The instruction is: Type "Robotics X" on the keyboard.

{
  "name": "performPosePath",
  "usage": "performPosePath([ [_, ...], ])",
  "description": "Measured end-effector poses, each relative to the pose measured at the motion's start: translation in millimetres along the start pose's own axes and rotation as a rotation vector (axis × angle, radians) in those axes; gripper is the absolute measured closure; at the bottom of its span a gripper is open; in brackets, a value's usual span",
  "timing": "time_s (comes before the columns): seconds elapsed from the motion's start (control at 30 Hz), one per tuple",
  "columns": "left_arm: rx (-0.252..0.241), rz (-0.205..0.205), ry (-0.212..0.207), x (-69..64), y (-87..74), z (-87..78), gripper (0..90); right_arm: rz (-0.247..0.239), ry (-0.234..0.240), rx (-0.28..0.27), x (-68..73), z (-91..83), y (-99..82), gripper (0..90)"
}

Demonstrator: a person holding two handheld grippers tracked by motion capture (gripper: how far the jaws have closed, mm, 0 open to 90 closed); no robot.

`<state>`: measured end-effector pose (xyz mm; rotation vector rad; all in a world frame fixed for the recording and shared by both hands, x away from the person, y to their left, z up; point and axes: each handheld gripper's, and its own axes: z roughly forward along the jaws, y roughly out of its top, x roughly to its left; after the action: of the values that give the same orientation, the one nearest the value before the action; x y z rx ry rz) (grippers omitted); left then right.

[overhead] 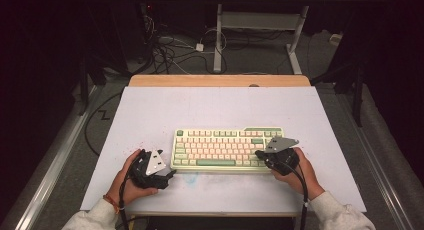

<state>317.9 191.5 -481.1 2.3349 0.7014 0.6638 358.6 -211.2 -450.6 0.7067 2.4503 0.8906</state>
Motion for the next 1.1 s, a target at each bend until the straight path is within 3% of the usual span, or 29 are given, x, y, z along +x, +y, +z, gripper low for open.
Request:
performPosePath([
  [0.17, -0.004, -0.005, -0.005, 0.4, 0.5, -2.2, 22.4, 0.005, -0.001, 0.000, -0.9, 1.2, -1.9, 90.0],
  [0.37, -0.032, -0.024, -0.034, 0.2, 2.8, -7.4, 35.8, 0.005, 0.000, 0.000, 1.4, 3.1, -4.4, 90.0],
  [0.57, -0.070, -0.052, -0.083, 4.0, 5.0, -13.9, 57.6, 0.015, -0.002, -0.010, 1.5, 3.1, -6.1, 90.0],
  [0.83, -0.075, -0.056, -0.096, 8.1, 8.2, -22.3, 86.5, 0.019, -0.004, -0.014, 2.0, 2.9, -7.1, 90.0],
  [1.1, -0.061, -0.056, -0.109, 8.5, 10.5, -24.6, 87.3, 0.017, -0.008, -0.016, 2.5, 2.8, -7.6, 90.0],
])
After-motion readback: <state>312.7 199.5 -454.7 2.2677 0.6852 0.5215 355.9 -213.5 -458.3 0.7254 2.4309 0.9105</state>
